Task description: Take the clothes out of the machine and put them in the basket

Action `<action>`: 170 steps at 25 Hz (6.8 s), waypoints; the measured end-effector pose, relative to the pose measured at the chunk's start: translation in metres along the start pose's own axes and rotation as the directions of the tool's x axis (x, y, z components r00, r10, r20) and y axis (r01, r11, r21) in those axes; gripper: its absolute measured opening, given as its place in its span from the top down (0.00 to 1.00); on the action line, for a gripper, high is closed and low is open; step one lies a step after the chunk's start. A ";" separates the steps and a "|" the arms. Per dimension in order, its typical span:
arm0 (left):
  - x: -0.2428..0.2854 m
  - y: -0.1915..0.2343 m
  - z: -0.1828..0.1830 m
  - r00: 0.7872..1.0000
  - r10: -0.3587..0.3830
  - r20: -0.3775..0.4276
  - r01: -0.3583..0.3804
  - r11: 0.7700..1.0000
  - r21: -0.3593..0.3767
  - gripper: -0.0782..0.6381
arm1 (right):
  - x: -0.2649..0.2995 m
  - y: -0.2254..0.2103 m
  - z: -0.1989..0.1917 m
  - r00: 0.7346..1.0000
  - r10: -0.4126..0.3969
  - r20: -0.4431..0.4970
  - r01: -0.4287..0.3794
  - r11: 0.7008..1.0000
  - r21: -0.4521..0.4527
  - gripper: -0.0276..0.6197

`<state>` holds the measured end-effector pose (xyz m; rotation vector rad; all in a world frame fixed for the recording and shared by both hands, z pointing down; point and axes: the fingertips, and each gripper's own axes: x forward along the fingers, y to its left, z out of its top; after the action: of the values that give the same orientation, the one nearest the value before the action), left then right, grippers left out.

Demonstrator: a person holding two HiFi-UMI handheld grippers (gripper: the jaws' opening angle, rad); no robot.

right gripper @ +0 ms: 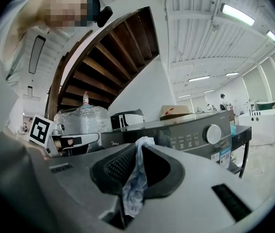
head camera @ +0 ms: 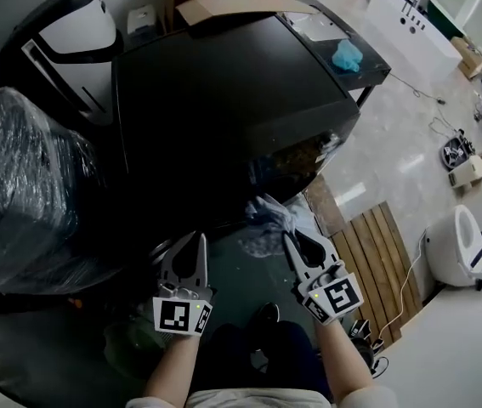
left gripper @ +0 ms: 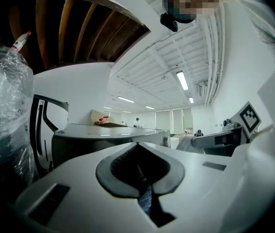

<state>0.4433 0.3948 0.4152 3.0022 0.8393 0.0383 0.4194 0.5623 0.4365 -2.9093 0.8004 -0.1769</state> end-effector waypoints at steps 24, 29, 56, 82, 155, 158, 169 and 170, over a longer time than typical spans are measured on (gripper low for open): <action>-0.049 -0.038 0.243 1.000 0.026 -0.010 -0.026 1.000 -0.013 0.86 | -0.097 0.050 0.272 0.996 0.048 0.074 -0.049 0.999 0.006 0.88; -0.065 -0.048 0.266 0.998 0.058 0.006 -0.058 0.998 -0.007 0.86 | -0.104 0.059 0.290 0.993 0.076 0.095 -0.077 0.997 0.011 0.88; -0.303 0.085 0.276 0.847 0.529 0.054 -0.527 0.849 -0.043 0.86 | -0.033 0.265 0.291 0.839 0.543 0.038 -0.543 0.840 0.006 0.88; -0.702 0.160 0.249 0.424 0.905 0.049 -0.899 0.426 -0.098 0.86 | -0.021 0.681 0.244 0.365 0.930 -0.033 -0.930 0.366 0.032 0.88; -0.775 0.118 0.058 0.028 0.959 -0.282 -0.960 -0.053 -0.274 0.86 | -0.013 0.817 -0.001 -0.168 0.867 -0.470 -0.952 -0.019 0.305 0.88; -0.771 0.118 0.034 0.041 0.950 -0.310 -0.957 -0.052 -0.285 0.86 | -0.010 0.810 -0.024 -0.158 0.851 -0.500 -0.943 0.019 0.331 0.88; -0.758 0.117 -0.049 0.077 0.907 -0.415 -0.946 -0.065 -0.318 0.86 | 0.001 0.786 -0.106 -0.142 0.798 -0.585 -0.932 0.092 0.351 0.88; -0.759 0.119 -0.056 0.077 0.905 -0.418 -0.946 -0.066 -0.317 0.86 | 0.003 0.786 -0.116 -0.143 0.793 -0.593 -0.933 0.093 0.349 0.88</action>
<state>-0.1453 -0.0998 0.4617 2.2759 -1.2865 0.3419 0.0109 -0.1194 0.4374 -1.4583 2.8382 -1.0670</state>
